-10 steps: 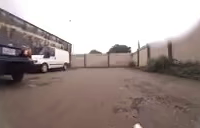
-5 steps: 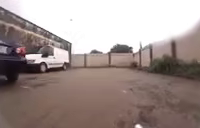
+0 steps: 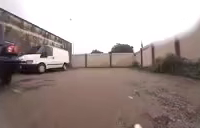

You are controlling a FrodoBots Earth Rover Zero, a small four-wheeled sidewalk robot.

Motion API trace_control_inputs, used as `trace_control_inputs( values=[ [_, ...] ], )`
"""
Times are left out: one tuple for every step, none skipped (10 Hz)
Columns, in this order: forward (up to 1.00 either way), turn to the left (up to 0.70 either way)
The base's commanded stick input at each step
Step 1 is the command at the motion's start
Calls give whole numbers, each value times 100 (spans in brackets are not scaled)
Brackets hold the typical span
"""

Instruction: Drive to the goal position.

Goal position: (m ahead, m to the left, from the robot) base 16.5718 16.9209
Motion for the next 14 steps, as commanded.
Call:
trace_control_inputs(
  values=[
    [70, 4],
    [70, 4],
    [70, 4],
    [70, 4],
    [70, 4],
    [70, 4],
    [70, 4],
    [70, 4],
    [70, 4],
    [70, 4],
    [70, 4],
    [70, 4],
    [70, 5],
    [70, 5]
  ],
)
